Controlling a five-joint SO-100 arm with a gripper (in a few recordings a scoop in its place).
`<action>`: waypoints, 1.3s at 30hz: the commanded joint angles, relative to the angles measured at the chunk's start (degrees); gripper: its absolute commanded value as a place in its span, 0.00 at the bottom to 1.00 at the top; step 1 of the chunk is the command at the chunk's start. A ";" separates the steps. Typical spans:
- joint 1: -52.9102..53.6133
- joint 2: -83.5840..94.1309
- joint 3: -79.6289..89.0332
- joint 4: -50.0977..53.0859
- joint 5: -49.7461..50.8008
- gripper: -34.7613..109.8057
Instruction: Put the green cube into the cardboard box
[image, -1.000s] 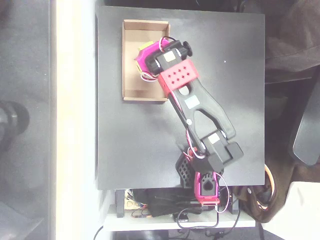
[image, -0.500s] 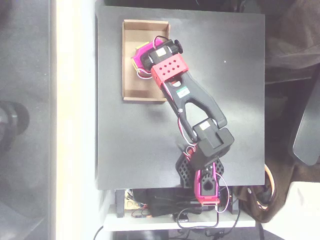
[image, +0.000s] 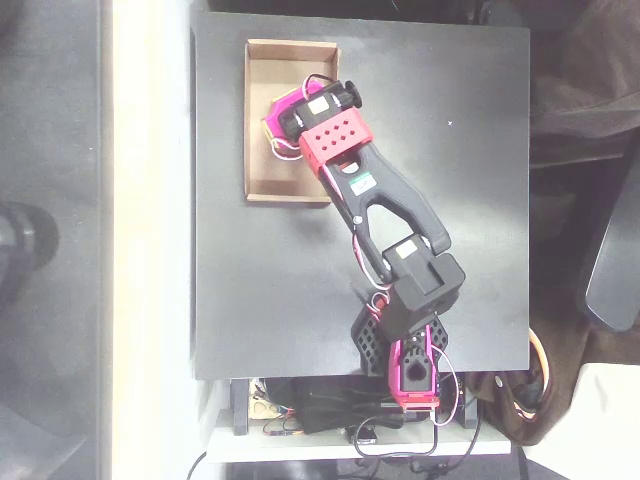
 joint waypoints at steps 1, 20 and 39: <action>-1.14 1.32 -0.18 0.00 0.35 0.41; -1.14 5.71 -0.70 0.00 0.35 0.47; 3.52 30.67 0.18 0.79 -8.35 0.48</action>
